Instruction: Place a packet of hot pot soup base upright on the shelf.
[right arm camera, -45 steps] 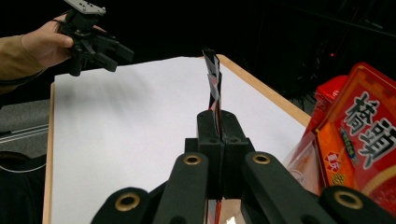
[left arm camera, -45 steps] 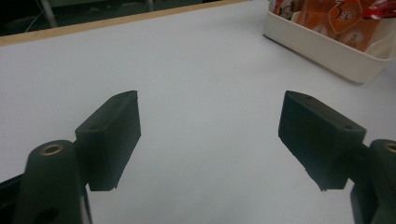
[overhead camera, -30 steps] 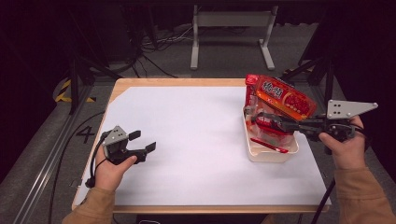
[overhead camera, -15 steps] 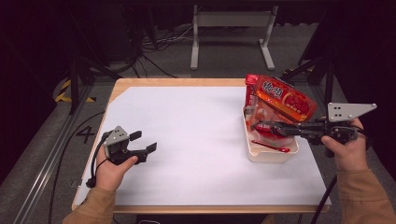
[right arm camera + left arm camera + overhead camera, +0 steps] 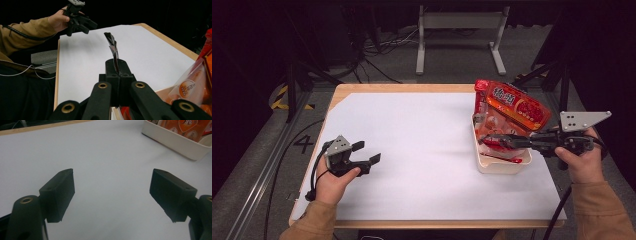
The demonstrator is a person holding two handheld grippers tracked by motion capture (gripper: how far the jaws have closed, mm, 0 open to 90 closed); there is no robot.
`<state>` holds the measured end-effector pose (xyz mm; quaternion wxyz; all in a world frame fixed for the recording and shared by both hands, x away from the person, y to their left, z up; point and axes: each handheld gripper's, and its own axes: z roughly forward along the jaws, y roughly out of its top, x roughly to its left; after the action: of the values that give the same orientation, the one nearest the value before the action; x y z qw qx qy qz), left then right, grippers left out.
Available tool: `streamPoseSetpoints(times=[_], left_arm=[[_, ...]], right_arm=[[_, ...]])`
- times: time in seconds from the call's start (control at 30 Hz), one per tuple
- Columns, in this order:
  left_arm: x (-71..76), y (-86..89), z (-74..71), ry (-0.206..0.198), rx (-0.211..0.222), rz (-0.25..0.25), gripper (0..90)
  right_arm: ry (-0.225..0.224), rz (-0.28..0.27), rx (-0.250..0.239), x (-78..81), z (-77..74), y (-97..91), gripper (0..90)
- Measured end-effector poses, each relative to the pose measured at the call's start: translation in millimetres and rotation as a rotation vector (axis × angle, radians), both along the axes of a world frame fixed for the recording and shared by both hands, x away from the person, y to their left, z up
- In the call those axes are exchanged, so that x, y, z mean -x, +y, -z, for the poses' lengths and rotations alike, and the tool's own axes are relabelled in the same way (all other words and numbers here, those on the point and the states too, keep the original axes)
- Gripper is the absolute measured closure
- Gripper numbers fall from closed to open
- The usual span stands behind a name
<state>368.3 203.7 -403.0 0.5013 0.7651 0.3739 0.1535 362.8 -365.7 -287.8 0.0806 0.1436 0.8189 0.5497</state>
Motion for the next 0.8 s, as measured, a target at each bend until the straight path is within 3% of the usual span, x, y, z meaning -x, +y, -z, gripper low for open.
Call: streamPoseSetpoints(times=[0.2,0.5,0.8], left_arm=[[-0.1,0.7,0.7,0.009,0.000,-0.001,21.4],[-0.1,1.1,0.5,0.005,0.002,-0.002,21.4],[-0.7,-0.3,1.2,0.005,-0.001,-0.001,21.4]], right_arm=[[0.004,-0.038,-0.018,-1.6,-0.5,4.0,89.7],[0.048,-0.058,0.006,-5.0,5.4,0.3,89.5],[0.073,0.024,0.021,-5.7,15.4,-16.6,88.9]])
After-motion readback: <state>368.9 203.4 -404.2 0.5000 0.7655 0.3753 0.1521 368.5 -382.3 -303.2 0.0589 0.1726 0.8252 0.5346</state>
